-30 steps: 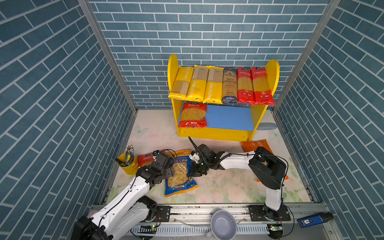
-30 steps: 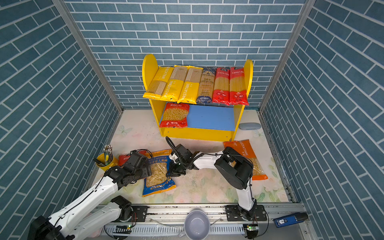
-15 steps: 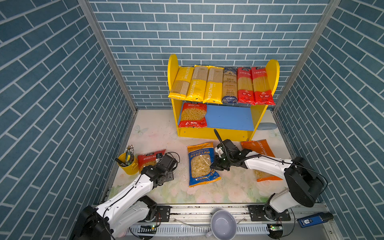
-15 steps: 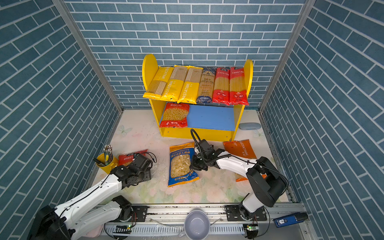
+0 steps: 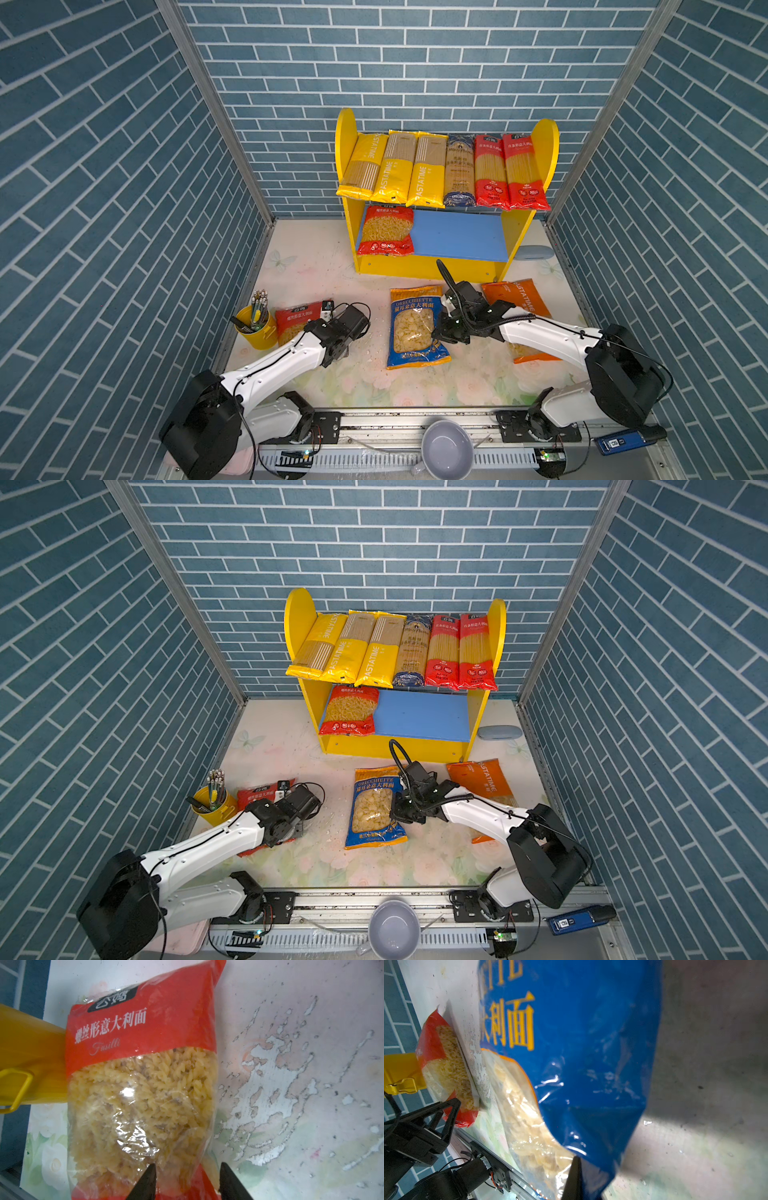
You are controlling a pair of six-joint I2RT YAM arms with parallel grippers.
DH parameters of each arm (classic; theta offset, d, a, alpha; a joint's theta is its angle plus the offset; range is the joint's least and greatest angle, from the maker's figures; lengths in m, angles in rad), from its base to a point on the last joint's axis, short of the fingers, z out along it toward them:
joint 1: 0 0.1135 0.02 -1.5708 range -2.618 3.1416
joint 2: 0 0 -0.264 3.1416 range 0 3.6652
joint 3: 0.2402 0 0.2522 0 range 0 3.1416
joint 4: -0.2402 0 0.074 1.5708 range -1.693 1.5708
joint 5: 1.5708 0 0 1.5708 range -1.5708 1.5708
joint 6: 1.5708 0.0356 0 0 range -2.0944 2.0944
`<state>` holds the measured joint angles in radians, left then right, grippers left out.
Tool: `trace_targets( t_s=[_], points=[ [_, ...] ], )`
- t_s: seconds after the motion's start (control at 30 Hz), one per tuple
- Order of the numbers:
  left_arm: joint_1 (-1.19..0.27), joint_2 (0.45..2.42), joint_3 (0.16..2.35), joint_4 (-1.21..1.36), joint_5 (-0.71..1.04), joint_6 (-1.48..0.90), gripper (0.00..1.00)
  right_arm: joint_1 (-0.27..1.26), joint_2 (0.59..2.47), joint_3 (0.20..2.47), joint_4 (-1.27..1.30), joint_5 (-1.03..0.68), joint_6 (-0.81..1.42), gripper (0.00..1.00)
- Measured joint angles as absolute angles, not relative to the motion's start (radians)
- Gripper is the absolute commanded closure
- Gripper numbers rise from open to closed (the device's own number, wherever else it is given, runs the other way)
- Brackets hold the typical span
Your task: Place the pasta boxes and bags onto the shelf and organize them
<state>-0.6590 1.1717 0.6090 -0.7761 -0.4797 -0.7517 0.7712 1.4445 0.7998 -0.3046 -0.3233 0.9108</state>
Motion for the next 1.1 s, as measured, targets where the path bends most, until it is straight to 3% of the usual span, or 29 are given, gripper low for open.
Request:
trace_targets(
  t_s=[0.17, 0.43, 0.73, 1.1],
  points=[
    [-0.659, 1.192, 0.621, -0.754, -0.485, -0.728, 0.69, 0.756, 1.432, 0.781, -0.3, -0.316, 0.911, 1.0],
    [-0.659, 1.235, 0.616, -0.696, -0.434, -0.733, 0.73, 0.704, 1.342, 0.745, -0.353, -0.287, 0.91, 1.0],
    [-0.659, 1.246, 0.614, -0.679, -0.426, -0.74, 0.99, 0.652, 1.286, 0.723, -0.411, -0.261, 0.902, 1.0],
    [-0.793, 1.37, 0.744, -0.662, -0.402, -0.748, 1.0, 0.553, 1.187, 0.715, -0.529, -0.193, 0.874, 1.0]
  ],
)
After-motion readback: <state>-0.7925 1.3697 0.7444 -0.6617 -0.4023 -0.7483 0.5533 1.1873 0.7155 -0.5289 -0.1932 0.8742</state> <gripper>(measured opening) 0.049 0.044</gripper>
